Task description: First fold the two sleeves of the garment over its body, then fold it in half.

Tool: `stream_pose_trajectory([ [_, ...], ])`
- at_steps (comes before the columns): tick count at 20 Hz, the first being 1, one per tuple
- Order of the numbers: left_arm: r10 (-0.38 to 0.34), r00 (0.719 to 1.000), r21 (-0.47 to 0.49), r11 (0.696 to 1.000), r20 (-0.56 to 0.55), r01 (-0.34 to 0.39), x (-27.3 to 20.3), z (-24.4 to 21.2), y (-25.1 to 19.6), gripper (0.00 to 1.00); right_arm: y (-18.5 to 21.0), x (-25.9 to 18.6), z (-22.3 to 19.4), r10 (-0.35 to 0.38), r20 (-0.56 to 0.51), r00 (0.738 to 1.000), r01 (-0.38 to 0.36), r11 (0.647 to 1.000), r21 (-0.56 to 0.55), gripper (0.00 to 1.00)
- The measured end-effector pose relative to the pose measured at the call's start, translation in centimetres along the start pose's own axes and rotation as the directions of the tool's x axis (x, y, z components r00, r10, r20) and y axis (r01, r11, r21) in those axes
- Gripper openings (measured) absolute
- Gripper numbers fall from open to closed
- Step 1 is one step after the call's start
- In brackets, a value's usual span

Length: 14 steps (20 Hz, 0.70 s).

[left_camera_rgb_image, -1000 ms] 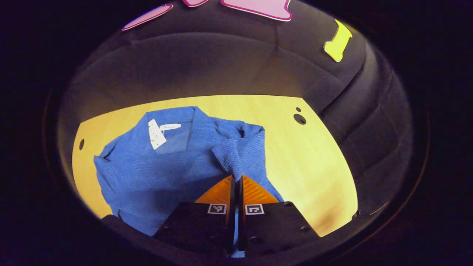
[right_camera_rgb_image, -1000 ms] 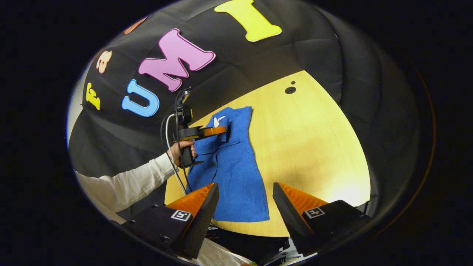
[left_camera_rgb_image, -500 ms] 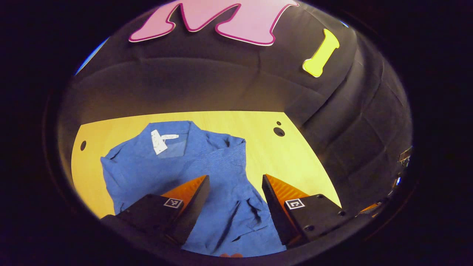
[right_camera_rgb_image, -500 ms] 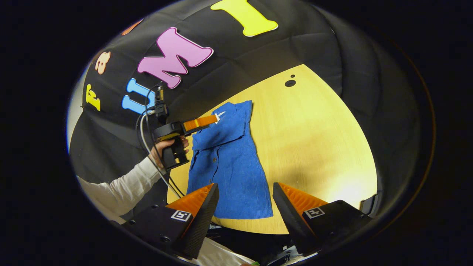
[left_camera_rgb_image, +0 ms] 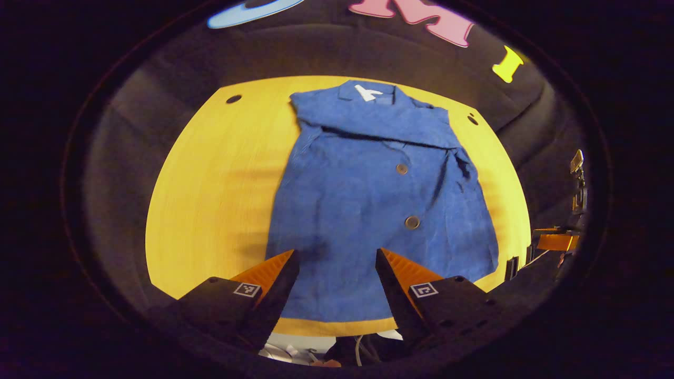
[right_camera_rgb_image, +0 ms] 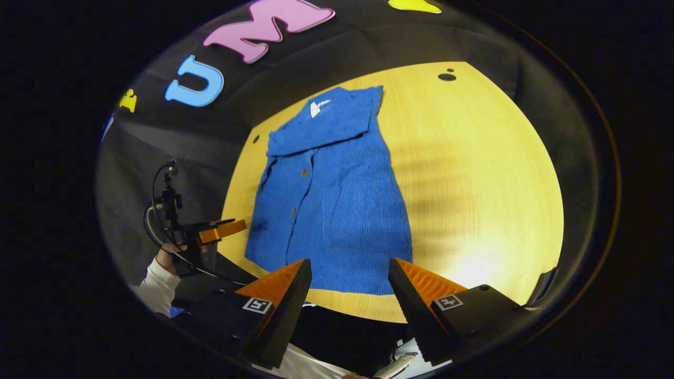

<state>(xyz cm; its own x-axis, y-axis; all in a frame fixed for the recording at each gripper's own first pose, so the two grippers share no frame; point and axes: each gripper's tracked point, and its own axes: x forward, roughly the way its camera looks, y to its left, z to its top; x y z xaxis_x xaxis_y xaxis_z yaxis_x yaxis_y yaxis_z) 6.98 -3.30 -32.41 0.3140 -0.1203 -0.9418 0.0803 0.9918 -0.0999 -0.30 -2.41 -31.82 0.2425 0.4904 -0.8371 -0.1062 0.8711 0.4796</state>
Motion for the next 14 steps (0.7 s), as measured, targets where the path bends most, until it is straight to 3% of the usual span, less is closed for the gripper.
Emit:
stream_pose_trajectory([
  [3, 0.038, 0.995, -0.035, 0.999, -0.095, -0.042, 1.2, -3.9, 3.6, 0.86, -0.8, 2.7, -1.5, -0.035, -0.106, 0.994, 0.044, 0.996, 0.078, 0.97],
  [8, 0.01, 0.978, -0.055, 0.998, -0.207, -0.022, 2.8, -7.1, 5.8, 0.86, -3.7, 4.9, -3.5, -0.184, -0.213, 0.959, 0.2, 0.978, 0.056, 0.98],
  [10, 0.035, 0.971, -0.045, 0.998, -0.238, -0.047, 3.7, -7.5, 6.5, 0.86, -4.9, 5.3, -4.7, -0.232, -0.248, 0.941, 0.257, 0.964, 0.074, 0.98],
  [14, 0.029, 0.968, -0.045, 0.998, -0.251, -0.042, 4.2, -7.3, 7.0, 0.86, -5.7, 5.8, -6.4, -0.273, -0.277, 0.921, 0.298, 0.953, 0.051, 0.98],
])
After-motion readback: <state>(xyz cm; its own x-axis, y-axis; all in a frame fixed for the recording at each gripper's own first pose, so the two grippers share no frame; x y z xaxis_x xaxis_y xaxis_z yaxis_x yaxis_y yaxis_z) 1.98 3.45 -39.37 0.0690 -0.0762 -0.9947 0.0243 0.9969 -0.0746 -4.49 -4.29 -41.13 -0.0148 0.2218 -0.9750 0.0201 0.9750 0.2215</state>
